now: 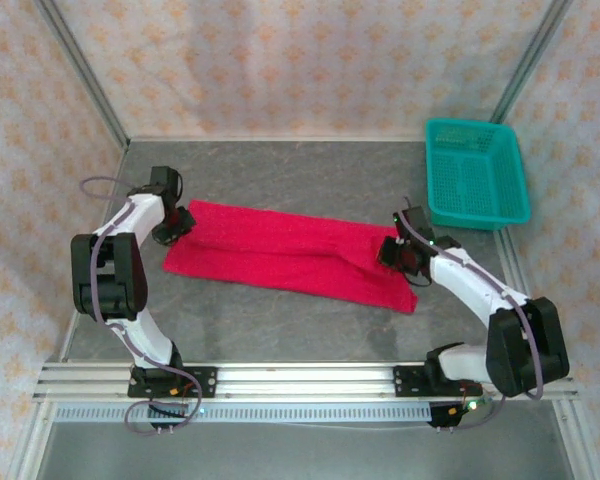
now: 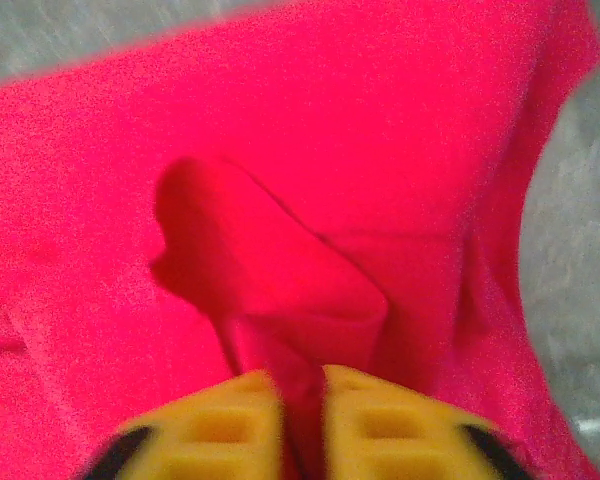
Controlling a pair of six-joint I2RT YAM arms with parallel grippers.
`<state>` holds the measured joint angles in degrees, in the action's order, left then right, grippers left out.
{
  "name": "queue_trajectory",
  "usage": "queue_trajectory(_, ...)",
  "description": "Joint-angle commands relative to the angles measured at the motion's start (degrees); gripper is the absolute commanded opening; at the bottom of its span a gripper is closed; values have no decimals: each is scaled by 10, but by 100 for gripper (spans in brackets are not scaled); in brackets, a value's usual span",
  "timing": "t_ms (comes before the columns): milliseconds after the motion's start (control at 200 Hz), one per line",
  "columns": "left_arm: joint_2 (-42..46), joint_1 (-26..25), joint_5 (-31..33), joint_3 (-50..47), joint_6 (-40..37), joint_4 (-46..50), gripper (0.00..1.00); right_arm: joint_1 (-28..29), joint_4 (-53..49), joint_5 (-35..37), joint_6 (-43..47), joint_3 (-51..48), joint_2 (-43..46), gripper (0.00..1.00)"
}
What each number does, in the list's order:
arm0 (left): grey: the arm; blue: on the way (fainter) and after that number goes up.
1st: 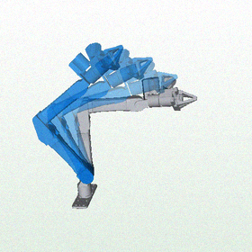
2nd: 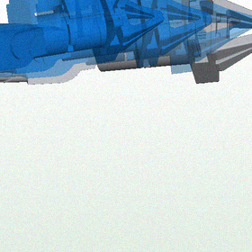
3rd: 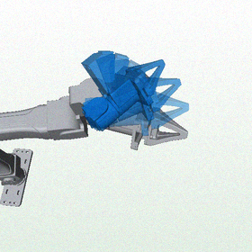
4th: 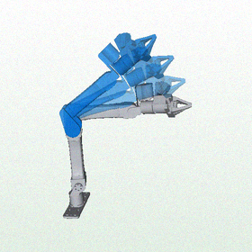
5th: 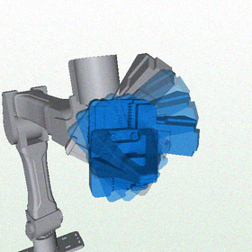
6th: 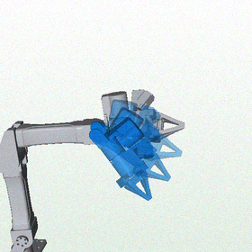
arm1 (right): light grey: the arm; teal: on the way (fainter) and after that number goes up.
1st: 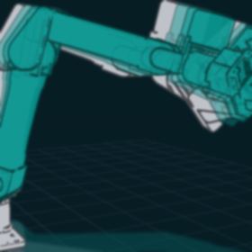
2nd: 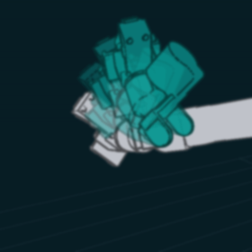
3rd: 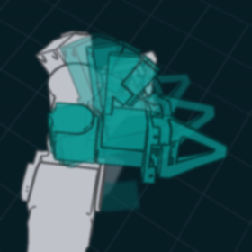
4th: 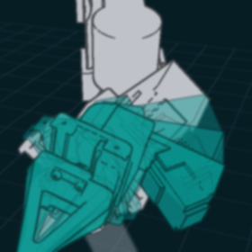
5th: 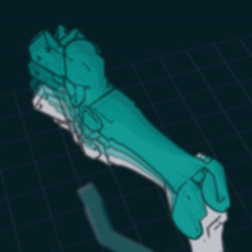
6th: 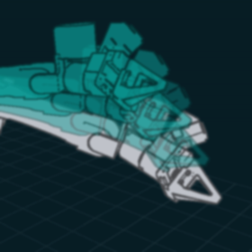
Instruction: Fold the inside-out t-shirt
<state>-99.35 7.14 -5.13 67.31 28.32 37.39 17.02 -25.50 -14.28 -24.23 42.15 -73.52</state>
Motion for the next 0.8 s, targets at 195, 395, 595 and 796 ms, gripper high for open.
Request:
queue_trajectory(195,135,-67,122,1,8,-17,56,4,-77,94,-21,57,61,60)
queue_trajectory(395,148,-139,35,-38,48,-89,54,9,-49,67,2,121,-72,56)
queue_trajectory(595,132,-140,26,-66,59,-95,53,38,-41,58,5,171,-154,48)
queue_trajectory(796,128,-140,19,-75,63,-105,51,59,-27,59,-16,166,-195,45)
